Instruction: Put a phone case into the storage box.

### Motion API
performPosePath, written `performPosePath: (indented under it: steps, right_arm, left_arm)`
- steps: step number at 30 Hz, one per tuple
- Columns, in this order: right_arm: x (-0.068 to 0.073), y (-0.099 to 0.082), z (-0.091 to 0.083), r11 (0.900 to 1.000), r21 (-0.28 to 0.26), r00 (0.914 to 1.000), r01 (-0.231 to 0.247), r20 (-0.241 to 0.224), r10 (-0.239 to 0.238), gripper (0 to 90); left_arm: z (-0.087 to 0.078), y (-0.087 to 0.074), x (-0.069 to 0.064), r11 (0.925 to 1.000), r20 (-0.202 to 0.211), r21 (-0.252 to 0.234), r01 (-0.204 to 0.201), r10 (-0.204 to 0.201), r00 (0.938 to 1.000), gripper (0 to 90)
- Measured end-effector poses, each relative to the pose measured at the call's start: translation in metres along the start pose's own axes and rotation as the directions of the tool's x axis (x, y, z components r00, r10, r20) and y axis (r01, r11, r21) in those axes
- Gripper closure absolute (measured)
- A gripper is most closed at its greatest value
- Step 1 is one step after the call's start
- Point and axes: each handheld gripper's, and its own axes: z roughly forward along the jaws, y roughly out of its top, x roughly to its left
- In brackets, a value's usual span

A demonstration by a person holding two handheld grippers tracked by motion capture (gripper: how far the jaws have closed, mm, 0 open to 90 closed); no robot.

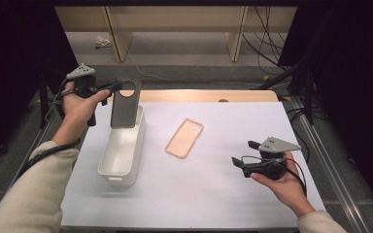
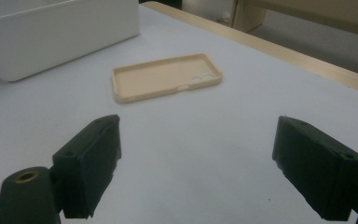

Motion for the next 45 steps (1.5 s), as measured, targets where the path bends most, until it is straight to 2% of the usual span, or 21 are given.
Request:
performPosePath:
  steps: [18, 30, 45]
  right_arm:
    - [-0.001, 0.000, 0.000, 1.0000, 0.001, 1.0000, -0.004, -0.003, 0.004, 16.2]
    - [-0.001, -0.001, 0.001, 1.0000, -0.001, 1.0000, -0.004, -0.004, 0.004, 16.2]
    - [0.000, 0.000, 0.001, 1.0000, -0.001, 1.0000, -0.003, -0.007, 0.003, 16.2]
  left_arm:
    - [0.007, -0.004, 0.013, 0.9999, -0.009, -0.015, 0.009, -0.009, 0.9999, 80.8]
    - [0.014, -0.004, 0.013, 0.9995, -0.010, -0.021, 0.025, -0.025, 0.9996, 80.7]
    - [0.021, -0.005, 0.013, 0.9999, -0.023, -0.007, 0.013, -0.013, 0.9997, 80.8]
